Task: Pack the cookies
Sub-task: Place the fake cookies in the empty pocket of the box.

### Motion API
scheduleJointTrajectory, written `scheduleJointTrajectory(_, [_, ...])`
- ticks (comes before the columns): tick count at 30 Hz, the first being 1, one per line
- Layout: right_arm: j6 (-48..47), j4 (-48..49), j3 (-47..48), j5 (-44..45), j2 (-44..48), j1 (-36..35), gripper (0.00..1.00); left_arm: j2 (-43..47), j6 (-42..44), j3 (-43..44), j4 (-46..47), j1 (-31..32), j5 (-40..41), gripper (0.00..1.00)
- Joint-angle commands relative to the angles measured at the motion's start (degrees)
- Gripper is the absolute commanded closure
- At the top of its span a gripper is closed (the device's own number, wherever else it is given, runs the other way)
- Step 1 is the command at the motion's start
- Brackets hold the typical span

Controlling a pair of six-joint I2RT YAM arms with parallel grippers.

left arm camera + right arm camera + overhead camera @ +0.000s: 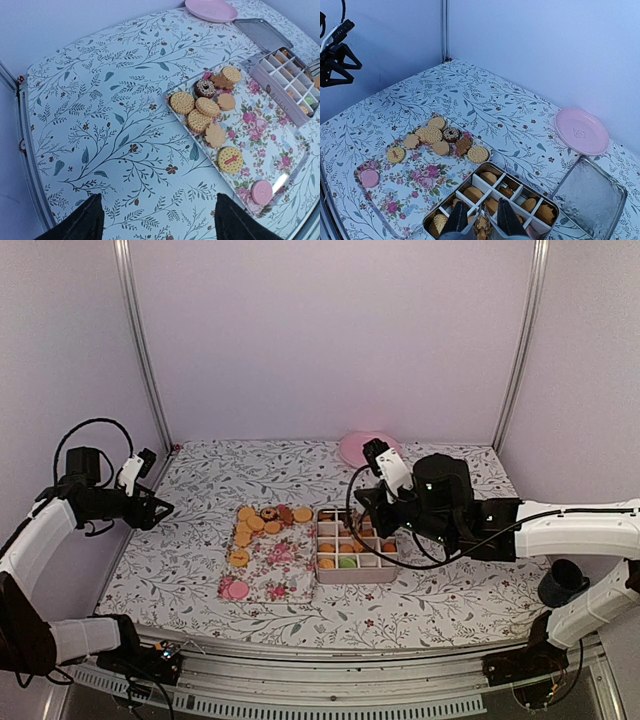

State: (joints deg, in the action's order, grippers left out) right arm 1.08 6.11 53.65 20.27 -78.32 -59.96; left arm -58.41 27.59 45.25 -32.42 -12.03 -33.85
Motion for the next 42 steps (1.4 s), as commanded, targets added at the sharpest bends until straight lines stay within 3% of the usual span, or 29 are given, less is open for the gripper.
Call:
scheduleJointTrajectory(1, [-2.95, 0.04, -0.69, 2.42, 3.06, 0.8, 1.0, -0.13, 0.19, -0.16, -0.29, -0.36, -0.48, 0.23])
scheduleJointTrajectory(10, [-2.9, -0.91, -2.57, 1.17, 3.33, 0.84, 1.0, -0.06, -0.05, -0.21, -0.12, -0.35, 0.54, 0.2])
scheduleJointTrajectory(12, [-2.38, -1.02, -3.05, 0.64, 3.57, 0.86, 1.0, -0.04, -0.08, -0.25, -0.04, -0.36, 0.77, 0.06])
scheduleJointTrajectory(14, [-1.86, -0.97, -3.59, 0.35, 3.83, 0.82, 1.0, -0.03, -0.17, -0.18, 0.08, -0.39, 1.06, 0.01])
scheduleJointTrajectory(23, [-1.36, -0.12, -4.65, -1.95, 3.93, 0.82, 0.98, 0.27, -1.55, -0.17, 1.28, -0.36, 3.1, 0.01])
scheduleJointTrajectory(34, [-1.38, 0.19, -4.86, -4.66, 4.52, 0.87, 0.73, 0.55, -1.84, 0.36, 1.49, -0.37, 4.87, 0.01])
scheduleJointTrajectory(42, [-1.51, -0.61, -3.65, -4.64, 6.91, 0.83, 0.68, 0.48, -2.17, 0.45, 1.49, -0.36, 4.47, 0.01])
